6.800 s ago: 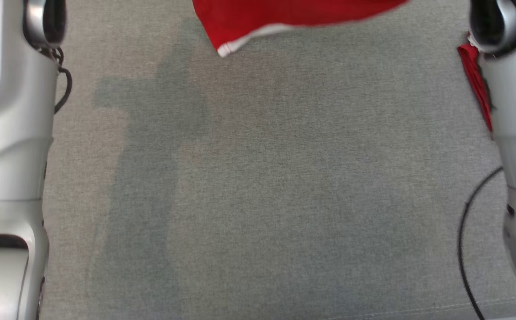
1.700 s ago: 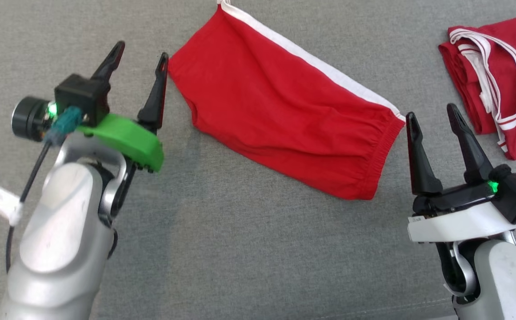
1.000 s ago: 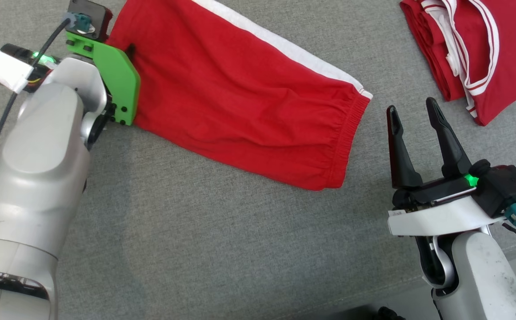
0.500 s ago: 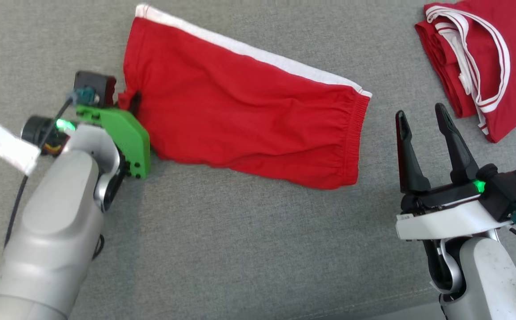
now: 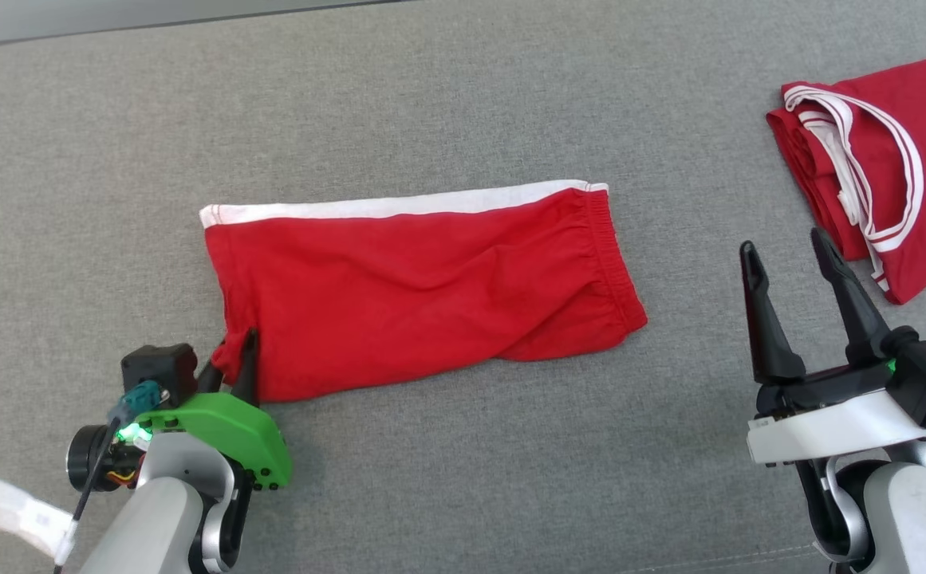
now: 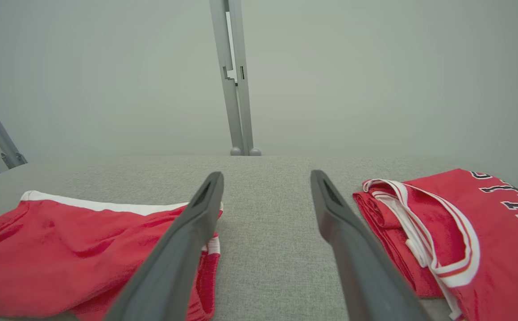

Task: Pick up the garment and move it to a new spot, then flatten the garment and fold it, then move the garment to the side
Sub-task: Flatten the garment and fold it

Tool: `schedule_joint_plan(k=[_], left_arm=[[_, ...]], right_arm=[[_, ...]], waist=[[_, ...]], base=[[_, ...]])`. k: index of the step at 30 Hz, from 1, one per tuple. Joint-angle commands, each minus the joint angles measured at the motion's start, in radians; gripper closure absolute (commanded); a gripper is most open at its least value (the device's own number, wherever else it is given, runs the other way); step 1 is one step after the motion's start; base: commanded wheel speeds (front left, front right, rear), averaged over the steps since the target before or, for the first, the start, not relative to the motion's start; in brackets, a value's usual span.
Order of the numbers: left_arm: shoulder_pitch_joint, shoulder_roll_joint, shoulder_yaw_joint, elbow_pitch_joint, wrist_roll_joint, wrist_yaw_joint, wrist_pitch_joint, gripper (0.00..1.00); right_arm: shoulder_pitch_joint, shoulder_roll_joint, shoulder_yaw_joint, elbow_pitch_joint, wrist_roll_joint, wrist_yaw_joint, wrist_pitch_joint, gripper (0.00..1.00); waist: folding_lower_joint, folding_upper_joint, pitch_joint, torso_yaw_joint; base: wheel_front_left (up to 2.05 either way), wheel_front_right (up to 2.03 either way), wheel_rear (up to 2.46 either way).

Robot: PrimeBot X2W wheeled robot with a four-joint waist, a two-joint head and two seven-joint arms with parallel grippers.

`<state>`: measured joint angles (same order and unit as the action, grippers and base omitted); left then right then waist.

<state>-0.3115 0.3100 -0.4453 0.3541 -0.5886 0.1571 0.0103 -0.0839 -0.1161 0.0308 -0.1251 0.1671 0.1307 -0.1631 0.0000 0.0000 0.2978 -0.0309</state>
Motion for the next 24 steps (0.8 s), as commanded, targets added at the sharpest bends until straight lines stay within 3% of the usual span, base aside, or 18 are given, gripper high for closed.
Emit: schedule_joint_plan(k=[1, 6, 10, 24], left_arm=[[0.019, 0.007, 0.019, -0.042, 0.011, 0.021, -0.045, 0.0], [0.071, 0.015, 0.068, -0.142, 0.049, 0.08, -0.202, 0.0], [0.101, 0.03, 0.097, -0.224, 0.095, 0.117, -0.257, 0.0], [0.278, 0.078, 0.095, -0.433, 0.173, 0.189, -0.256, 0.0]], right_arm=[[0.013, 0.002, -0.006, -0.01, 0.001, 0.0, 0.001, 0.0], [0.021, -0.006, -0.004, -0.028, -0.016, 0.0, 0.012, 0.0], [0.035, -0.01, -0.006, -0.031, -0.009, 0.0, 0.021, 0.0], [0.119, -0.018, -0.026, 0.001, 0.027, 0.0, 0.045, 0.0]], waist=[[0.0, 0.0, -0.025, 0.018], [0.0, 0.0, -0.05, 0.023], [0.0, 0.0, -0.074, 0.026], [0.0, 0.0, -0.164, 0.032]], base=[[0.0, 0.0, 0.0], [0.0, 0.0, 0.0], [0.0, 0.0, 0.0], [0.0, 0.0, 0.0]])
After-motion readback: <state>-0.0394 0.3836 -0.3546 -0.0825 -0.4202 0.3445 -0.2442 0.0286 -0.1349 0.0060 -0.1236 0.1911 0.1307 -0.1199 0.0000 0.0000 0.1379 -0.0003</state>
